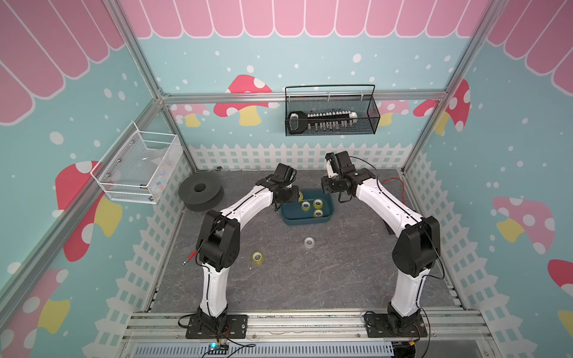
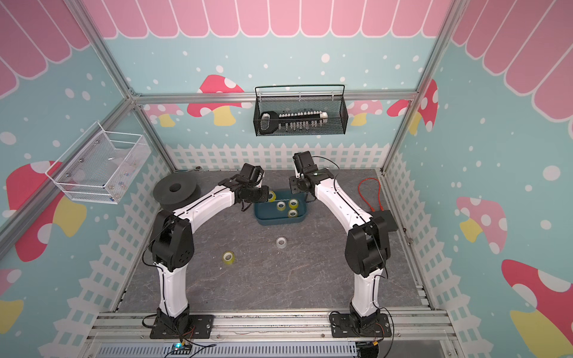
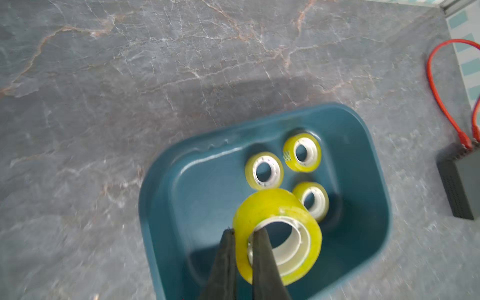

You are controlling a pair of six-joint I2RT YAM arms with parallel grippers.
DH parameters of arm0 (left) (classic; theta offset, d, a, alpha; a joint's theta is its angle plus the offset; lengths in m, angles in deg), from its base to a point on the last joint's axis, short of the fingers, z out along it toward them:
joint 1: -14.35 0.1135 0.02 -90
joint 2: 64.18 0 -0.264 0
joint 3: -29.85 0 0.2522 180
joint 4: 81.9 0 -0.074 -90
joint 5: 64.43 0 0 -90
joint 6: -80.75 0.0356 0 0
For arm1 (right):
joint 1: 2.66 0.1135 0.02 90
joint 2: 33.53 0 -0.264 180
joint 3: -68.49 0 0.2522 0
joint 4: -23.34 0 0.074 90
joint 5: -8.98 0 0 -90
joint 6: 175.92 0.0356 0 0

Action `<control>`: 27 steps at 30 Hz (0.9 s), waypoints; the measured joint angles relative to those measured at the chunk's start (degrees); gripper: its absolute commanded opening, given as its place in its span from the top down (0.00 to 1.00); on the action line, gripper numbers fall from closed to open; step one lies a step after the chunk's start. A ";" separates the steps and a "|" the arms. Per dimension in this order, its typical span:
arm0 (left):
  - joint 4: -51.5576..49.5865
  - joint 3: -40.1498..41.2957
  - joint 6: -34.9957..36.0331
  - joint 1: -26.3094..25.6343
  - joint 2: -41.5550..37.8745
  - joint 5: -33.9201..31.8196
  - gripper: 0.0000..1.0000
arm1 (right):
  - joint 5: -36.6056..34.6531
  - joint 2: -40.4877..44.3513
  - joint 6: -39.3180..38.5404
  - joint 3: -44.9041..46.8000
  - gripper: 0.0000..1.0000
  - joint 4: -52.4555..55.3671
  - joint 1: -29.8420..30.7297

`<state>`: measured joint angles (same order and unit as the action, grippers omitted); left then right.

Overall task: Put the transparent tape into the storage box
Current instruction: Place the tape in the storage box.

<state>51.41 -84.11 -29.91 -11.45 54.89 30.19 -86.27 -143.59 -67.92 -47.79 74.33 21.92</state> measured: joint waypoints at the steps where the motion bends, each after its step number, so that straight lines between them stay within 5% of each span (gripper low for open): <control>1: -0.20 -1.18 0.13 0.33 1.18 0.17 1.00 | 0.11 -0.66 0.04 -0.31 0.57 0.15 -0.33; 8: -1.90 -9.79 0.57 1.77 9.62 1.46 1.00 | 0.87 -5.88 0.04 -3.98 0.57 1.36 -1.79; 27: -4.98 -7.06 0.50 3.19 10.58 0.98 1.00 | 2.34 -8.94 0.00 -7.04 0.57 2.64 -2.84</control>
<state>46.43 -91.17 -29.41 -8.26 65.47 31.17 -83.94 -152.53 -67.92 -54.83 76.98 19.08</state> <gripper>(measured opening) 0.085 0.431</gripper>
